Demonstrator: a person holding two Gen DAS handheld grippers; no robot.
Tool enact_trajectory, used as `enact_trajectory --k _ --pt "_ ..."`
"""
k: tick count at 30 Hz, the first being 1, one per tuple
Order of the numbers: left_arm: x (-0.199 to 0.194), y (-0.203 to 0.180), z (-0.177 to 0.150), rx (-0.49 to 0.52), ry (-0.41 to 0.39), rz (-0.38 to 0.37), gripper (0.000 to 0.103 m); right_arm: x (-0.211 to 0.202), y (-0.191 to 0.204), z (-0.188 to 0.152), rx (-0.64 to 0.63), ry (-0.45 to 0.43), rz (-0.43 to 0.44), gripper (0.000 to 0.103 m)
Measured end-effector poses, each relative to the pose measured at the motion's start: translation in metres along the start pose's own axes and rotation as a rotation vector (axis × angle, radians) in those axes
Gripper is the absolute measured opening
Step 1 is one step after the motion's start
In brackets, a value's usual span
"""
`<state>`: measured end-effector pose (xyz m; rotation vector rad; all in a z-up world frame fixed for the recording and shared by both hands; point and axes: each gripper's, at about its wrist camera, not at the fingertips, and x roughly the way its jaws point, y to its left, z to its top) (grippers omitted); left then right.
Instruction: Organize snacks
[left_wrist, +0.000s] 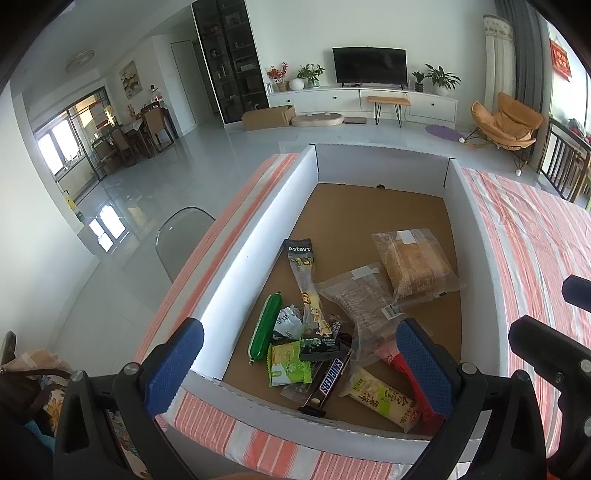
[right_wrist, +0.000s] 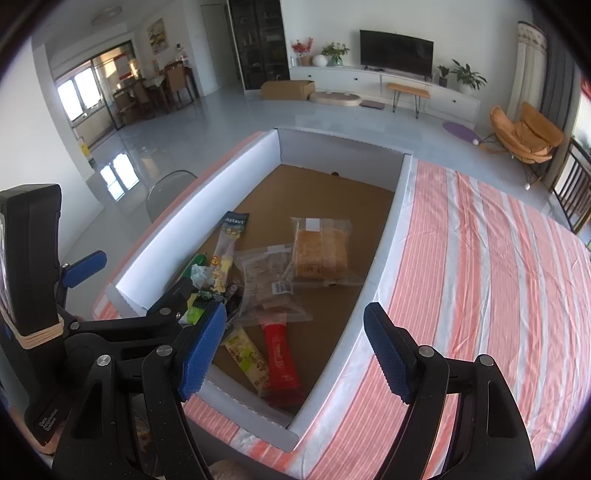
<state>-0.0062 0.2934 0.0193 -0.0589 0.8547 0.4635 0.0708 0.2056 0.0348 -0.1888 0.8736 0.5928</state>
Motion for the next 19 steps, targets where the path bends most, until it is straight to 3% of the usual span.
enact_trajectory --k 19 --pt "0.0025 0.0076 -0.0012 -0.018 0.013 -0.019 0.103 0.0013 0.003 0.0007 -0.007 0.009 0.0 0.08"
